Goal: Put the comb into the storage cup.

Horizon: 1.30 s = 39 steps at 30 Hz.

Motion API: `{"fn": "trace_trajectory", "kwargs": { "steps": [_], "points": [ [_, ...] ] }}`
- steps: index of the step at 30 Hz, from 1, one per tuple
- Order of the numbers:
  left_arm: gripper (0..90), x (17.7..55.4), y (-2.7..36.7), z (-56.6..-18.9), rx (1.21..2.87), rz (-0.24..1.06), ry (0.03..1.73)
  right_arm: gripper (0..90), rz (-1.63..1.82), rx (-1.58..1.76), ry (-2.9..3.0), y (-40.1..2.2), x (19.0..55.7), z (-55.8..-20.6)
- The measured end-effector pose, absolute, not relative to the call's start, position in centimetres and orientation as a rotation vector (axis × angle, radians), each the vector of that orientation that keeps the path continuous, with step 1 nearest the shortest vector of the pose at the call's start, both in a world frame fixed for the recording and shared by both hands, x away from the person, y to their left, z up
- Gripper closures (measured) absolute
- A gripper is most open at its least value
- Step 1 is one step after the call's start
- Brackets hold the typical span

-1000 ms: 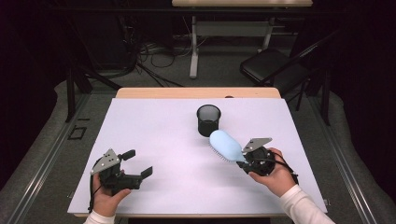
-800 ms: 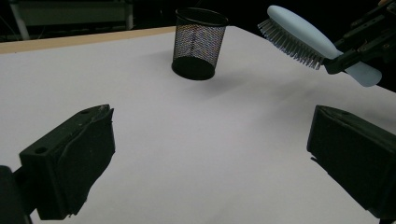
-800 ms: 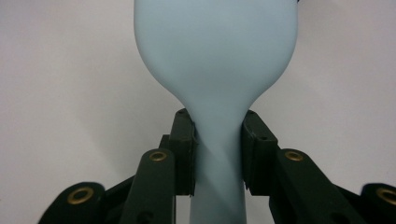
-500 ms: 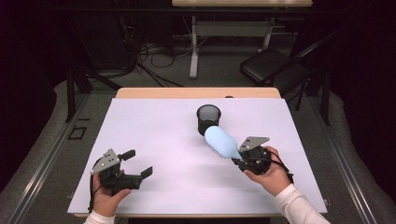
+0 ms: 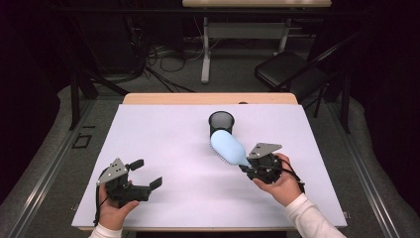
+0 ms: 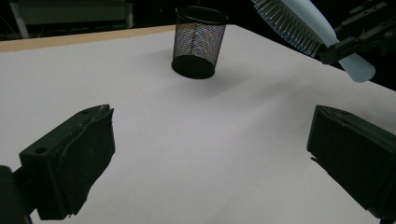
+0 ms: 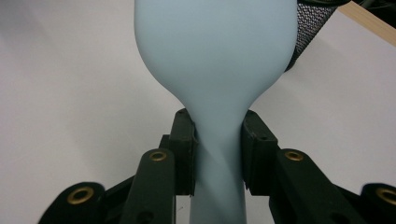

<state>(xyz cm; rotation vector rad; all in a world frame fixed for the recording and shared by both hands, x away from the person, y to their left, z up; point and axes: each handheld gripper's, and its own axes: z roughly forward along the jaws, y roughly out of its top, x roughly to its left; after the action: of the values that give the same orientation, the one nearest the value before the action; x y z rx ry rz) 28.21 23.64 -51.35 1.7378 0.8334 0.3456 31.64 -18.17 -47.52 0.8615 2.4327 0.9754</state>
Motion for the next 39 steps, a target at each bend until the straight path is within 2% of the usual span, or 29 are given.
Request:
{"fn": "trace_trajectory", "kwargs": {
  "steps": [39],
  "points": [
    [1.0, 28.8, 23.3, -50.8, 1.719, 0.311, 0.857, 69.6, 1.217, 0.775, 2.302, -14.8, 32.0, -45.7]
  ]
}}
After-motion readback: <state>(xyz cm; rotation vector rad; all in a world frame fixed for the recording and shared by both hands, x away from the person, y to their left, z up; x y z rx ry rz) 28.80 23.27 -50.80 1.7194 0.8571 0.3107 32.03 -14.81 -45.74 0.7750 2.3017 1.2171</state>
